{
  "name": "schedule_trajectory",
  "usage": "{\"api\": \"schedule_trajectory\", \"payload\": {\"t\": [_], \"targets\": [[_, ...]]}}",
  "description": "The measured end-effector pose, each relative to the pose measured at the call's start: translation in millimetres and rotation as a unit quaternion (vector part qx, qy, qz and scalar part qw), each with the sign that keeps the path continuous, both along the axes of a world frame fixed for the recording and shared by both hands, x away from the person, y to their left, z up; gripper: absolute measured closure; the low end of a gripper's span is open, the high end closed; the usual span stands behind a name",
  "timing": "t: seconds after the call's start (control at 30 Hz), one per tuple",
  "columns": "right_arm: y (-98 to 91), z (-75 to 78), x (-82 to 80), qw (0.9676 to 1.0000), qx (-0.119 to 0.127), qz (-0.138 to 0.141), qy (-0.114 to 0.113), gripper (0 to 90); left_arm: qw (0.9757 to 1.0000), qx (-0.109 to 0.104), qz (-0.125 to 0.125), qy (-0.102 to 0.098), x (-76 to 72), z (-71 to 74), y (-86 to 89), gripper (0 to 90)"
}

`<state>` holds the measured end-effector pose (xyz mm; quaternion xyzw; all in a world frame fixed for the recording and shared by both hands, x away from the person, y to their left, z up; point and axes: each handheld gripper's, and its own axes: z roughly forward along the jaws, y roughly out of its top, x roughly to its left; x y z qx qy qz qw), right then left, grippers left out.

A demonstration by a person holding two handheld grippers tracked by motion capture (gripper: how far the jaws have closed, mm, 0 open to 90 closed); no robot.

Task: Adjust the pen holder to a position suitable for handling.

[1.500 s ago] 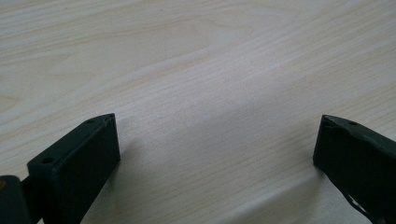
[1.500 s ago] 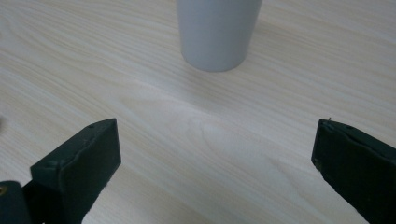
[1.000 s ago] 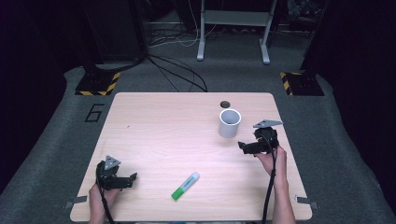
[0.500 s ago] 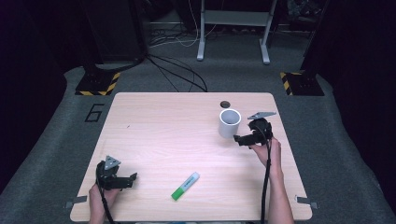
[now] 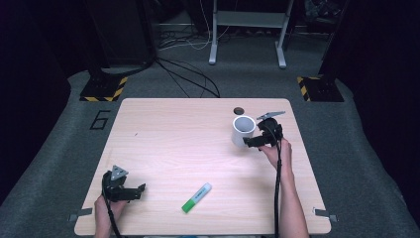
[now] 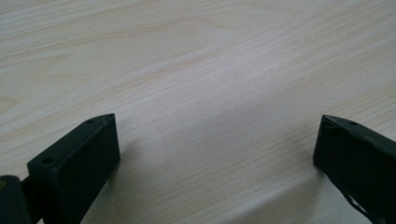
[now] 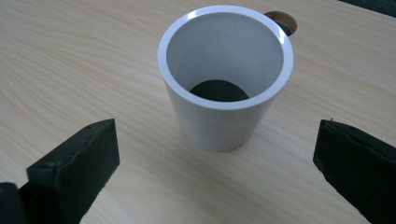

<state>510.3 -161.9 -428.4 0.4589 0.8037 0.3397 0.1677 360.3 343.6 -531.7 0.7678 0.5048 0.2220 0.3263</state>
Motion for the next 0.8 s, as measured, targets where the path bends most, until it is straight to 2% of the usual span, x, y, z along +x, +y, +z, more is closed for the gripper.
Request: {"api": "schedule_trajectory", "payload": {"t": [0.07,0.13,0.2,0.37,0.4,0.47,0.5,0.63,0.77,0.8], "targets": [[1.7,0.1,4.7,1.0,0.002,0.002,0.004,0.0,1.0,0.0,0.001,0.0,0.0,0.0,-0.1,0.5],[4.0,-0.3,7.9,1.0,-0.004,0.001,-0.005,0.0,1.0,0.0,0.0,0.0,0.0,0.0,0.0,0.5],[6.0,-1.1,12.5,1.0,-0.002,0.005,0.007,0.0,1.0,-0.001,0.0,0.0,0.0,-0.1,-0.1,0.5],[10.8,-2.4,23.8,0.9999,-0.005,0.003,0.012,0.0,1.0,0.0,0.0,-0.001,0.1,-0.1,-0.1,0.5],[11.2,-2.7,25.9,0.9999,-0.013,0.006,0.01,0.0,1.0,0.0,0.0,-0.001,0.0,-0.1,-0.1,0.5],[12.5,-4.3,28.8,0.9999,-0.01,0.006,0.011,0.0,1.0,0.0,-0.001,-0.001,0.0,-0.1,-0.1,0.5],[12.9,-5.0,30.6,0.9998,-0.003,0.006,0.02,0.0,1.0,0.0,0.0,-0.001,0.1,-0.1,-0.1,0.5],[16.5,-9.4,41.9,0.9996,-0.005,0.007,0.025,0.0,1.0,-0.002,0.0,-0.001,0.0,-0.2,-0.3,0.5],[23.1,-14.8,47.8,0.9995,-0.02,0.008,0.025,0.7,1.0,-0.002,0.0,-0.001,0.0,-0.2,-0.3,0.5],[25.2,-16.8,48.9,0.9992,-0.03,0.006,0.024,0.6,1.0,-0.001,0.0,-0.001,0.0,-0.2,-0.3,0.5]]}}
